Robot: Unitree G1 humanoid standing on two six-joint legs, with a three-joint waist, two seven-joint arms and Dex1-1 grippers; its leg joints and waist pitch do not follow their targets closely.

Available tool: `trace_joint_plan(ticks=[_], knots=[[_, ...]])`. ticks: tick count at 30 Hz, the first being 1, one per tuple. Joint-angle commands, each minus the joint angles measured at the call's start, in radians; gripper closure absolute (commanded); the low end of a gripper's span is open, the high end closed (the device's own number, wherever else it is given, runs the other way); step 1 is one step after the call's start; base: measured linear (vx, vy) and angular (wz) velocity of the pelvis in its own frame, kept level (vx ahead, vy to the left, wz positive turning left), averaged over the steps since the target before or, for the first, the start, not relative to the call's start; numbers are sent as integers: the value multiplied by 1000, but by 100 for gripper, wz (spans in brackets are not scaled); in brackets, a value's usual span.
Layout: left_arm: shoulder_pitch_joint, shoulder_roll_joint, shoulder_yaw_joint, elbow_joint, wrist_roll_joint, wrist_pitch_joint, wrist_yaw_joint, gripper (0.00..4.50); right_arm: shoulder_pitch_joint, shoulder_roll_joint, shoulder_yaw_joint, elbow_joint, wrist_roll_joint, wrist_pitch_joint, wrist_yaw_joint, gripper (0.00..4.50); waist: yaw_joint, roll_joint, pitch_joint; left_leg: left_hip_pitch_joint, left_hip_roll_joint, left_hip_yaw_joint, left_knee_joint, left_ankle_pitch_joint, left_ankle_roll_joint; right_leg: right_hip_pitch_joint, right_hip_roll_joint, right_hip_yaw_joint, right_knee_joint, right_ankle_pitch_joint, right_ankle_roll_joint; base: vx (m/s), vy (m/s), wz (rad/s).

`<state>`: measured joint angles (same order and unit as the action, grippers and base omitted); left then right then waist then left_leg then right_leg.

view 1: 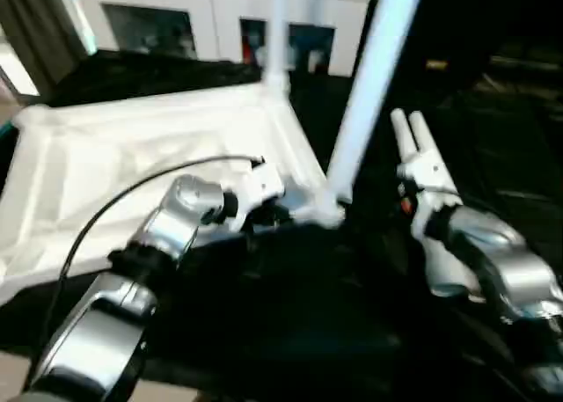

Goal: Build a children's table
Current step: Insert table leg to table base, then rotate leg to tighten

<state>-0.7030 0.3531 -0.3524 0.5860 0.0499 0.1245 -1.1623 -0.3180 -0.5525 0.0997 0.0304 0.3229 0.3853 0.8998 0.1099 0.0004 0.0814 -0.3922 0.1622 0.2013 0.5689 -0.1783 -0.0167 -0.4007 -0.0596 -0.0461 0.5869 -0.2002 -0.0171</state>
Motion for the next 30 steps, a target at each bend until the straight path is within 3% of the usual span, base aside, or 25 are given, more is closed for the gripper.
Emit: trace_joint_plan(ticks=[1,5,7,17,26,29,30], knots=[[25,16,-30,-51,-26,10,-82,450,14,-40,14,-59,31,31,72,7,5,0,-67,32,92,-34,-58,-111,96,54,-104,50,-40,39,-271,0,0,0],[37,36,-31,-90,-35,18,-120,450,33,-74,21,-100,34,55,116,7,9,-5,-68,33,87,-33,-54,-129,83,49,-107,51,-43,-16,-264,0,0,0],[48,53,-40,-107,-27,20,-136,450,36,-84,42,-93,0,42,119,7,10,-4,-67,31,87,-34,-54,-134,68,48,-107,51,-45,-57,-257,0,0,0],[63,58,-43,-138,-14,32,-130,450,20,-32,100,-61,-52,13,74,7,7,-7,-73,28,81,-35,-45,-95,76,49,-102,50,-33,-7,-260,0,0,0],[63,54,-41,-137,-9,35,-115,450,-10,16,114,-19,-68,-3,47,7,8,-5,-76,30,81,-36,-43,-130,43,49,-103,51,-35,-68,-252,0,0,0],[63,53,-41,-137,-7,36,-112,450,-10,15,122,-9,-81,-12,55,23,8,-6,-78,29,80,-35,-41,-119,49,50,-103,51,-31,-49,-250,0,0,0],[63,53,-41,-138,-6,36,-111,450,-10,14,126,-5,-89,-17,58,52,8,-7,-79,29,78,-35,-39,-110,52,50,-102,51,-29,-37,-251,0,0,0]])
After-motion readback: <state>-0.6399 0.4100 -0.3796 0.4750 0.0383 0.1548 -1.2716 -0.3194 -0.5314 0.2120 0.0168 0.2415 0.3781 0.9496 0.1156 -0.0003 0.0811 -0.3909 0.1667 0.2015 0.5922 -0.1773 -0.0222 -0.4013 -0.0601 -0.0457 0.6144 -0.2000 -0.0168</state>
